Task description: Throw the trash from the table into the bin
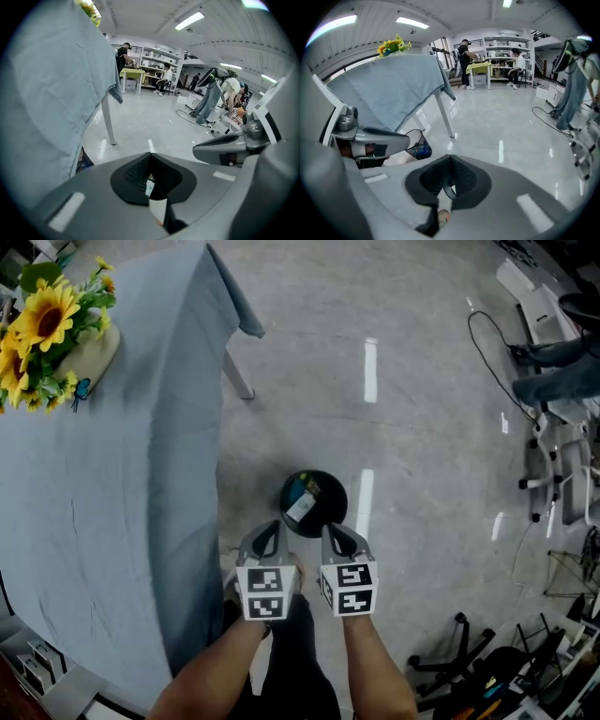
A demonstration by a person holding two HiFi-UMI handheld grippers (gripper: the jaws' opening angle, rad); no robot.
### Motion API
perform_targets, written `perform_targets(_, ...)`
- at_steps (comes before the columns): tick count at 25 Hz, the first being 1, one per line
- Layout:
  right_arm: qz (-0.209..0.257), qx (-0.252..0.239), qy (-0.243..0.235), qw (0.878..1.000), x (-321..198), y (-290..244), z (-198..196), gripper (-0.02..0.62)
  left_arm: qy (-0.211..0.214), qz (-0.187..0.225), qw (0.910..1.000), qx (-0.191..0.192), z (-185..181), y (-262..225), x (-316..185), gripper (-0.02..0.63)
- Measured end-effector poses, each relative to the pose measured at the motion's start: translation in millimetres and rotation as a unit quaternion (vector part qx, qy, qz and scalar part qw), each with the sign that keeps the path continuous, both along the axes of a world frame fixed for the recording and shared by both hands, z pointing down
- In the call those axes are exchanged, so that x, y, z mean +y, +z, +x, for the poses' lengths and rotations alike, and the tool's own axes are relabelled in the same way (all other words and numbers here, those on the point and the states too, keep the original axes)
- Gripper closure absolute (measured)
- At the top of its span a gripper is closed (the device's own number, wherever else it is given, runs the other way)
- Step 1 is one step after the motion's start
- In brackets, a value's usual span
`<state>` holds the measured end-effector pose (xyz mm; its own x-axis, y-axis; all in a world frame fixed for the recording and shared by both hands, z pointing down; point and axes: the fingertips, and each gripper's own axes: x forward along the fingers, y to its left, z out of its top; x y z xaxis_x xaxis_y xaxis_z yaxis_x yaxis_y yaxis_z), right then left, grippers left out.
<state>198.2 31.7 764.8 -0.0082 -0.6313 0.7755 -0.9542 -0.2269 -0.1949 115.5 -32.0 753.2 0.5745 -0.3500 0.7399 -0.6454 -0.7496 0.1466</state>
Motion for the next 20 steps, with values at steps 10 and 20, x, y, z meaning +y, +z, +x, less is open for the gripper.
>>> perform_targets(10,0.021,0.016,0.007,1.0,8.7,-68.4,-11.2,0.597,0.002,0.007,0.9994,0.035,-7.1,-71.0,13.0,0.598)
perform_targets(20,0.043,0.038,-0.018,0.998,19.2,-151.2,-25.9,0.597,0.007,0.022,0.9976,0.065,-12.7,-156.5,25.5,0.598)
